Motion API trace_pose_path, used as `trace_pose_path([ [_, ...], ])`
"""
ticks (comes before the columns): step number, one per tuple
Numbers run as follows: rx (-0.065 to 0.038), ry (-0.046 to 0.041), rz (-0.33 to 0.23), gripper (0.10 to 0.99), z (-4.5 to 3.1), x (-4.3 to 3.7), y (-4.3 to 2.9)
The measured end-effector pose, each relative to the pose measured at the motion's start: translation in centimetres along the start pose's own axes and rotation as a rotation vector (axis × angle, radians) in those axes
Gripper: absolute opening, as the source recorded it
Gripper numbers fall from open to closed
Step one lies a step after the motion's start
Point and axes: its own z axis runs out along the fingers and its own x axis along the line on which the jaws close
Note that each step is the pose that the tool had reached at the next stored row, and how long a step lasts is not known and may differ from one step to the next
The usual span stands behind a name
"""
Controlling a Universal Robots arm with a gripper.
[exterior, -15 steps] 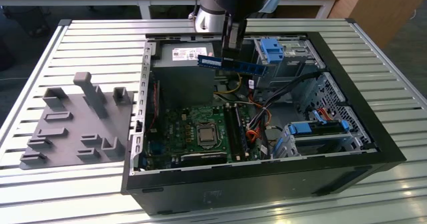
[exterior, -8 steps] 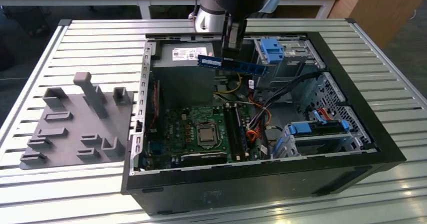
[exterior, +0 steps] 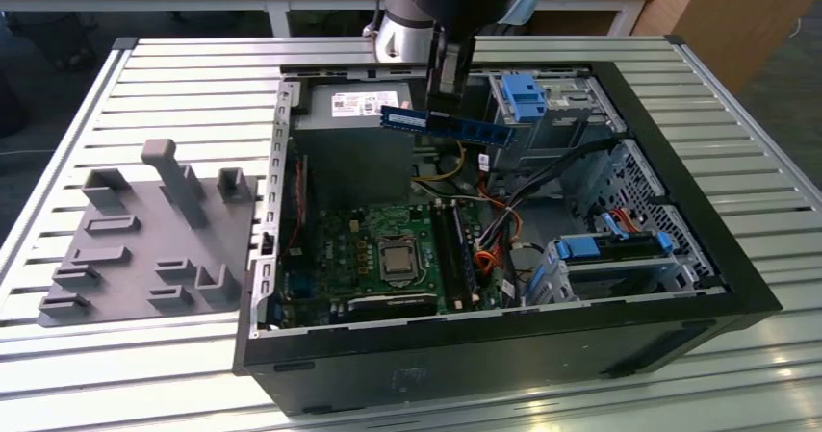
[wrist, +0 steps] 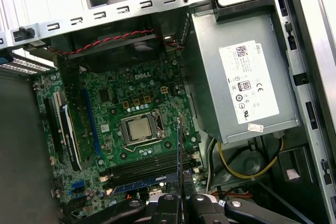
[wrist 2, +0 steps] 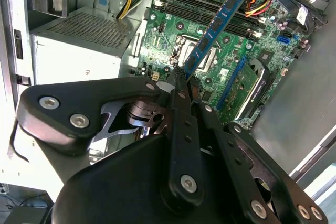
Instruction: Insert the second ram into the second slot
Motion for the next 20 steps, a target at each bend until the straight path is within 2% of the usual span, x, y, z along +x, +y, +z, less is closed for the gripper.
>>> trace_pose_path([
  [20, 0.001, -0.0008, 0.033, 0.137, 0.00, 0.05, 0.00],
])
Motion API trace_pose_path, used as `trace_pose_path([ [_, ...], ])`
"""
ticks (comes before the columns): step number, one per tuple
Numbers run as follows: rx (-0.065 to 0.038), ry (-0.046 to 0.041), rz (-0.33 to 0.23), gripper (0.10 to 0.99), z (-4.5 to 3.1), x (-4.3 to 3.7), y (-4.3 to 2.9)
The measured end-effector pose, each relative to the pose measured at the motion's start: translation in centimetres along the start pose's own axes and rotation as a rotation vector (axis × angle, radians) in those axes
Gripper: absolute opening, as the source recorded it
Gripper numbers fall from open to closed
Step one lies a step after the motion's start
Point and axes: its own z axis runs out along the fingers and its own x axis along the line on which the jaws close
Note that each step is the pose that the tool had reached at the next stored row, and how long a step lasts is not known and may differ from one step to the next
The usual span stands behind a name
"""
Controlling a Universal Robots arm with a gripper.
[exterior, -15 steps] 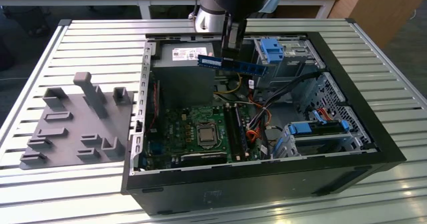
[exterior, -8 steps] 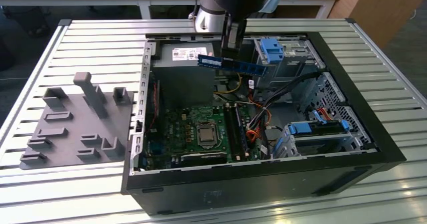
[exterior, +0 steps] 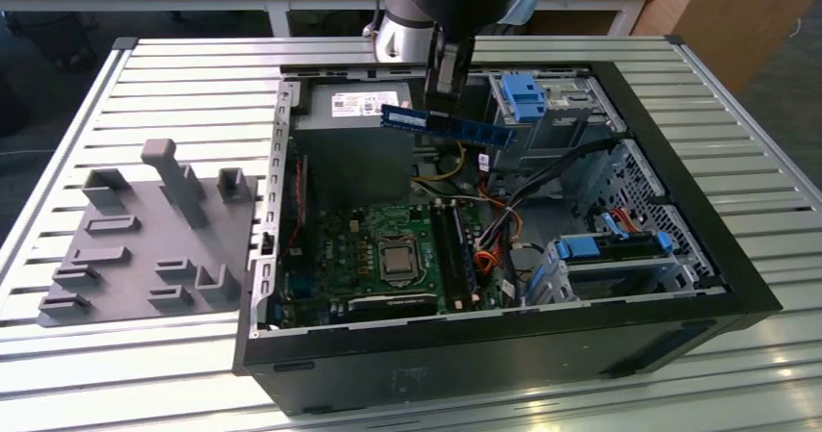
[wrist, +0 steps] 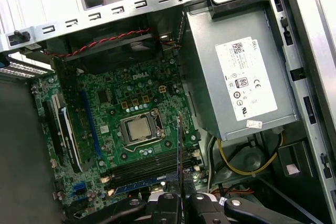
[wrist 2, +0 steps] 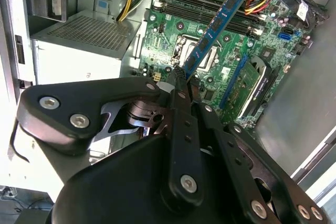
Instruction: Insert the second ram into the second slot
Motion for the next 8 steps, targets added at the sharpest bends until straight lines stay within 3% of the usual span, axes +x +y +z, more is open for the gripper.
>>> trace_pose_path([
  [8, 0.000, -0.0002, 0.006, 0.137, 0.00, 0.35, -0.11],
])
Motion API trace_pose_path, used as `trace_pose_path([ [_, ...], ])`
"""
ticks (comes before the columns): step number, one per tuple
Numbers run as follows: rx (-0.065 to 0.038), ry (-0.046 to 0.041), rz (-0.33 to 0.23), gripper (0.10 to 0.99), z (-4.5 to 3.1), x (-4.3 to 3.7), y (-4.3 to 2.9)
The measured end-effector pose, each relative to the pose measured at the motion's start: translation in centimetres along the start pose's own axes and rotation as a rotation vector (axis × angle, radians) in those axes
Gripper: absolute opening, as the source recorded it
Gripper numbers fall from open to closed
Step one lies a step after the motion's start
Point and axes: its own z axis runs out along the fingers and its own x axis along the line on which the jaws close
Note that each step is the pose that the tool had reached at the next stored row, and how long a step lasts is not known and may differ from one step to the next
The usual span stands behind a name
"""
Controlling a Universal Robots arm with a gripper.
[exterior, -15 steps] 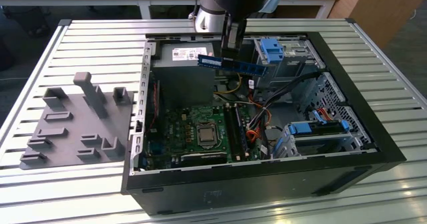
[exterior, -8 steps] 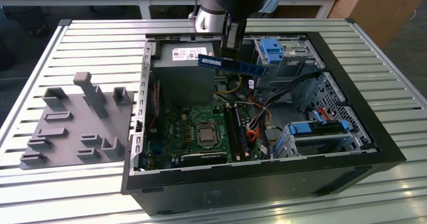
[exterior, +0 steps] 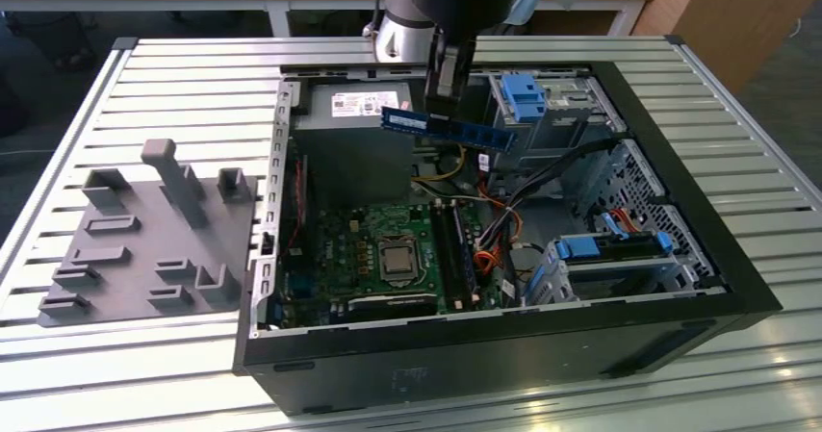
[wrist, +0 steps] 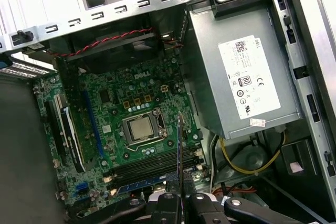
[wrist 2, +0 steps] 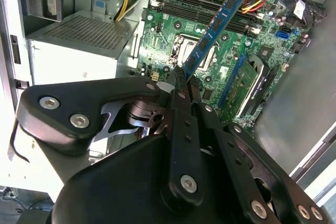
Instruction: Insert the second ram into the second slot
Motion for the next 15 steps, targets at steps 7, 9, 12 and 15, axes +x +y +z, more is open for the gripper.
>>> trace_pose_path([
  [7, 0.001, -0.0016, 0.045, 0.137, 0.00, 0.00, -0.01],
  [9, 0.001, -0.0020, 0.057, 0.137, 0.00, 0.00, -0.01],
  [12, 0.001, -0.0027, 0.074, 0.137, -0.01, 0.00, -0.01],
  [15, 0.001, -0.0034, 0.091, 0.137, 0.00, 0.01, -0.01],
])
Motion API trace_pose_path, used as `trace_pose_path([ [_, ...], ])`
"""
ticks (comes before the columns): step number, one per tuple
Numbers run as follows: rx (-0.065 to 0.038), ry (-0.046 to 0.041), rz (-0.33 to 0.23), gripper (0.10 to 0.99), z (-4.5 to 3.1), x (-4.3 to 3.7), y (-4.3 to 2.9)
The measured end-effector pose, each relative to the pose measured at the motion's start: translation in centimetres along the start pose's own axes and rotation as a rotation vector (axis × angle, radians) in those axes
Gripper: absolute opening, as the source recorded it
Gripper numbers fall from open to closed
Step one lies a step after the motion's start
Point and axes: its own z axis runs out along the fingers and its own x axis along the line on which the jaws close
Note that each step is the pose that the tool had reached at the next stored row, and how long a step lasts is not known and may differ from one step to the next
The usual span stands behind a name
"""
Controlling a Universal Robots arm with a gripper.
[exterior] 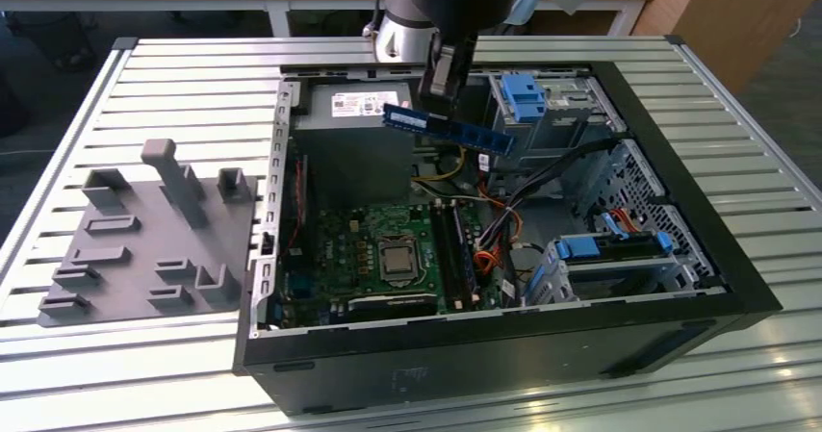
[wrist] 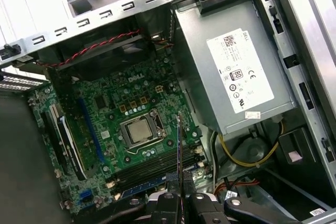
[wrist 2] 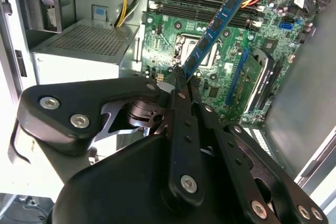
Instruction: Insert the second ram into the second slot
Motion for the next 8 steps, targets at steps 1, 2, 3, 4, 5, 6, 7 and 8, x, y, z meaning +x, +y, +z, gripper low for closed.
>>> trace_pose_path([
  [1, 0.000, -0.0002, 0.005, 0.137, 0.00, 0.00, 0.00],
  [2, 0.000, -0.0004, 0.010, 0.137, 0.00, 0.00, 0.00],
  [3, 0.000, -0.0006, 0.015, 0.137, 0.00, 0.00, 0.00],
  [4, 0.000, -0.0007, 0.020, 0.137, 0.00, 0.00, 0.00],
  [5, 0.000, -0.0009, 0.025, 0.137, 0.00, 0.00, 0.00],
  [6, 0.000, -0.0011, 0.029, 0.137, 0.00, 0.00, 0.00],
  [7, 0.001, -0.0012, 0.034, 0.137, 0.00, 0.00, 0.00],
  [8, 0.001, -0.0014, 0.038, 0.137, 0.00, 0.00, 0.00],
])
